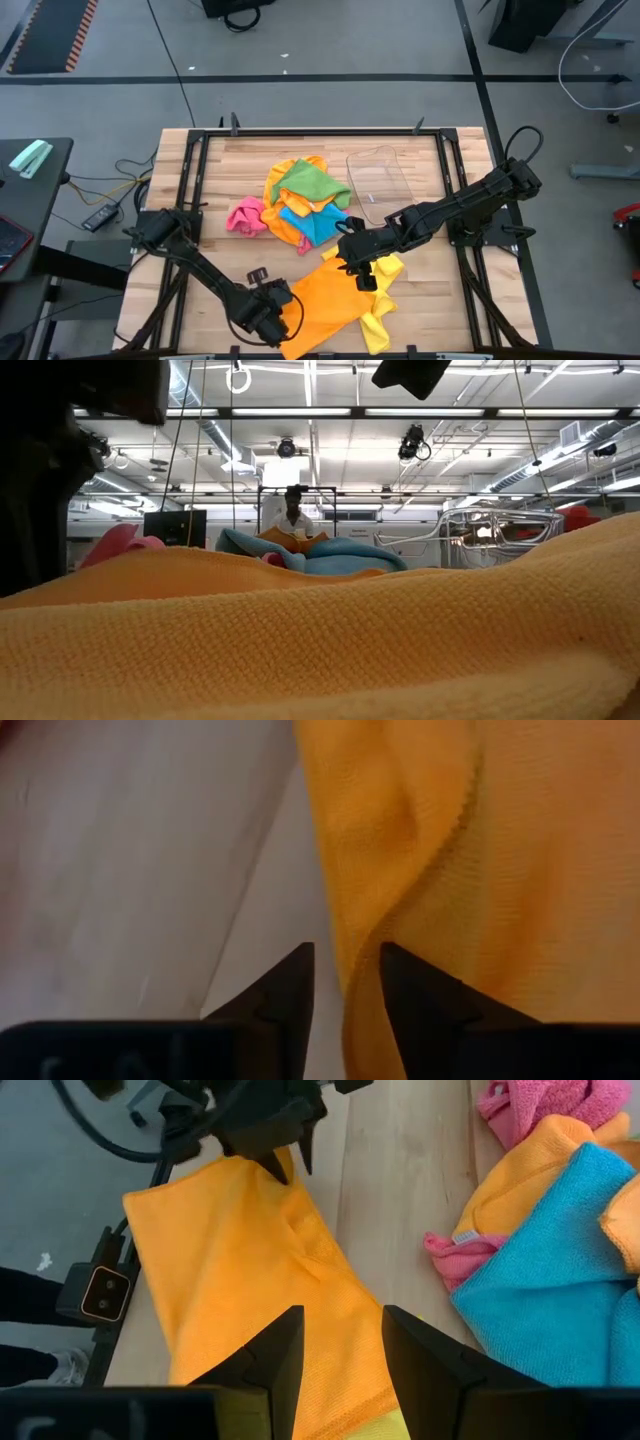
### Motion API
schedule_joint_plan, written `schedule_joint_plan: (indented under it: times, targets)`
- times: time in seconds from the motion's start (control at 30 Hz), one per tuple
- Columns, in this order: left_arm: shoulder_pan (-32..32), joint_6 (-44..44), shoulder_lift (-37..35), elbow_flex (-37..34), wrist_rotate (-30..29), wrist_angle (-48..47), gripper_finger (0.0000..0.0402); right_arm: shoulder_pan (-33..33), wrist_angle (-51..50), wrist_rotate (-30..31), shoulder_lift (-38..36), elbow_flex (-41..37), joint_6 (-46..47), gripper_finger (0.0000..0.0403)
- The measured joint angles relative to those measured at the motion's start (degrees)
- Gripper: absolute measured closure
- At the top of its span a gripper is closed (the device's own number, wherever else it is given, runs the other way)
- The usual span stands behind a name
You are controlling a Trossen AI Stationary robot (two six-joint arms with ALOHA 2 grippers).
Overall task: Fold microfiber towels
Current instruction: Fold the bottom orange towel
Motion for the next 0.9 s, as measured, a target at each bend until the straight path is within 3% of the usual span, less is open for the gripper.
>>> schedule_joint_plan:
  times: [0.23, 0.53, 0.67, 0.9]
  targets:
    - [-1.65, -3.62, -4.54, -5.82, 1.01, 4.08, 0.0259, 0.15, -0.35, -1.21, 0.00, 0.00, -0.19, 0.0258]
    - [-1.48, -5.90, -14.67, -19.93, 2.89, 18.09, 0.0283, 0.33, -0.10, -1.34, 0.00, 0.00, 0.38, 0.0258]
    - [-1.55, -7.69, -18.83, -22.06, 2.90, 18.82, 0.0273, 1.23, -0.40, -1.91, 0.00, 0.00, 1.01, 0.0258]
    - [-1.50, -3.30, -22.81, -22.49, 3.65, 31.06, 0.0257, 2.14, -0.53, -2.11, 0.00, -1.68, 1.98, 0.0258]
